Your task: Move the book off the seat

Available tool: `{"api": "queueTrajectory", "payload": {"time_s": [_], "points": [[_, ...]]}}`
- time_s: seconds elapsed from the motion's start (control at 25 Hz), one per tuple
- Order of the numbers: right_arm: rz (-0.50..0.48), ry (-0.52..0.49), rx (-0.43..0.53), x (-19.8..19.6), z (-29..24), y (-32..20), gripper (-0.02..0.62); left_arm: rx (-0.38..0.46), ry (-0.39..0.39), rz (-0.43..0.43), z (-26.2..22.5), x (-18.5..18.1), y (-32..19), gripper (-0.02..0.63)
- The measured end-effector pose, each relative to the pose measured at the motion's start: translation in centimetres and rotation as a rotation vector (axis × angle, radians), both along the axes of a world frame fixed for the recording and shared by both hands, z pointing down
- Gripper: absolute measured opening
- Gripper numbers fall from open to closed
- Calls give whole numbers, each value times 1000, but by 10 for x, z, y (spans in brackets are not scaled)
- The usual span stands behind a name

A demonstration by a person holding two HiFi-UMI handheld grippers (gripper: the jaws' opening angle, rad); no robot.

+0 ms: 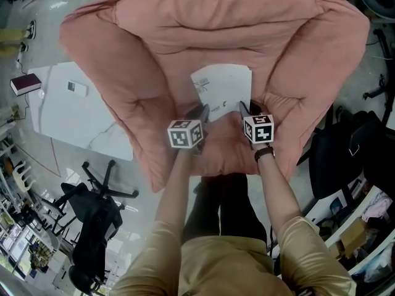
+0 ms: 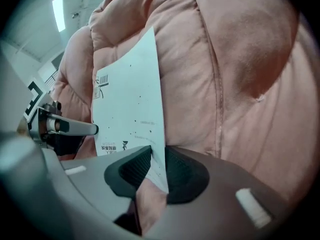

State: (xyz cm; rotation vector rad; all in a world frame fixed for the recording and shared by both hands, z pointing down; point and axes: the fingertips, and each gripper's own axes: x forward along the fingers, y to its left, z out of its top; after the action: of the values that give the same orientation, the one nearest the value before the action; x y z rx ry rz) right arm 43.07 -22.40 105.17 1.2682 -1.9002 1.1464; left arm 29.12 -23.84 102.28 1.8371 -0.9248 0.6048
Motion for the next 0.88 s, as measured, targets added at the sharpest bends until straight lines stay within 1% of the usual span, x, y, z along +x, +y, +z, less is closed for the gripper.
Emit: {"api": "queueTrajectory", "payload": {"time_s": [0.08, 0.2, 0.36, 0.6, 0.76, 0.88], "points": [[6, 1, -6, -3, -7, 6, 73, 6, -4, -6, -8, 1, 5, 60], [18, -12, -24, -9, -17, 20, 64, 10, -6, -17, -23, -1, 15, 55], [28, -36, -32, -15, -34, 34, 59, 26, 18, -8, -45, -4, 24, 49], [58, -69, -19, -26, -75, 48, 55, 65, 61, -20, -96, -8, 30, 41], [75, -82, 31, -29, -113, 50, 52, 111, 75, -19, -136, -10, 33, 41], [72, -72, 89, -30, -150, 49, 51, 165, 86, -16, -171, -12, 34, 41]]}}
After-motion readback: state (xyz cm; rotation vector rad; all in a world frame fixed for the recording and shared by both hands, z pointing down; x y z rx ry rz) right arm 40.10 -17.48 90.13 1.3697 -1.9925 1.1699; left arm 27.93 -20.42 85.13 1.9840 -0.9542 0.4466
